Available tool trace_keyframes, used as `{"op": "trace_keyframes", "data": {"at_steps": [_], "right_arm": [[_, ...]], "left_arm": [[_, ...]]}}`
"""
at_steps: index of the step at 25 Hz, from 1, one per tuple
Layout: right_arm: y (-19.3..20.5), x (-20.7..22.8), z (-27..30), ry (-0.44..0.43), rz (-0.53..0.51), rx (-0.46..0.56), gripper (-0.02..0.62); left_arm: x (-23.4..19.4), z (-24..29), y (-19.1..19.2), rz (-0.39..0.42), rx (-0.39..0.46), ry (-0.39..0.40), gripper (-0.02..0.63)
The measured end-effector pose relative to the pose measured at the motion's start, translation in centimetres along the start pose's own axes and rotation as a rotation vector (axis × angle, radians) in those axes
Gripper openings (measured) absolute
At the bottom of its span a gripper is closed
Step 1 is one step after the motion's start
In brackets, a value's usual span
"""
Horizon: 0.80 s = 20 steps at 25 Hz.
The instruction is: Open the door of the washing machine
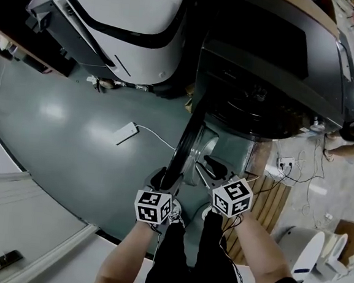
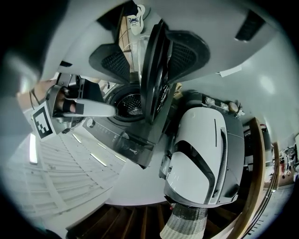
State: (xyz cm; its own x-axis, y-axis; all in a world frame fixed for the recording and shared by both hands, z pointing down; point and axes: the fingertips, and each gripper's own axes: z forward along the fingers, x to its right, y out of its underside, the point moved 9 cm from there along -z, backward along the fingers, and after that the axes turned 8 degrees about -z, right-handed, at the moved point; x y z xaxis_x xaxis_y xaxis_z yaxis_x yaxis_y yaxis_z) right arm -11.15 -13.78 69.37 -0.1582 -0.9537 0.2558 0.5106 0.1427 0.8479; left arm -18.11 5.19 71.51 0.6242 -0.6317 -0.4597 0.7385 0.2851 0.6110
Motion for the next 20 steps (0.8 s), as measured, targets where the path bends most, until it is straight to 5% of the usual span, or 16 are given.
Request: {"op": "trace_keyframes", "data": {"at_steps": [20], "right_arm": [[-3.3,-6.0,6.0,-0.053,-0.033,-0.002,0.143]], "left_arm": [[-7.7,-3.1,-3.5,-0.001,0.044,-0.066,0.268]]}}
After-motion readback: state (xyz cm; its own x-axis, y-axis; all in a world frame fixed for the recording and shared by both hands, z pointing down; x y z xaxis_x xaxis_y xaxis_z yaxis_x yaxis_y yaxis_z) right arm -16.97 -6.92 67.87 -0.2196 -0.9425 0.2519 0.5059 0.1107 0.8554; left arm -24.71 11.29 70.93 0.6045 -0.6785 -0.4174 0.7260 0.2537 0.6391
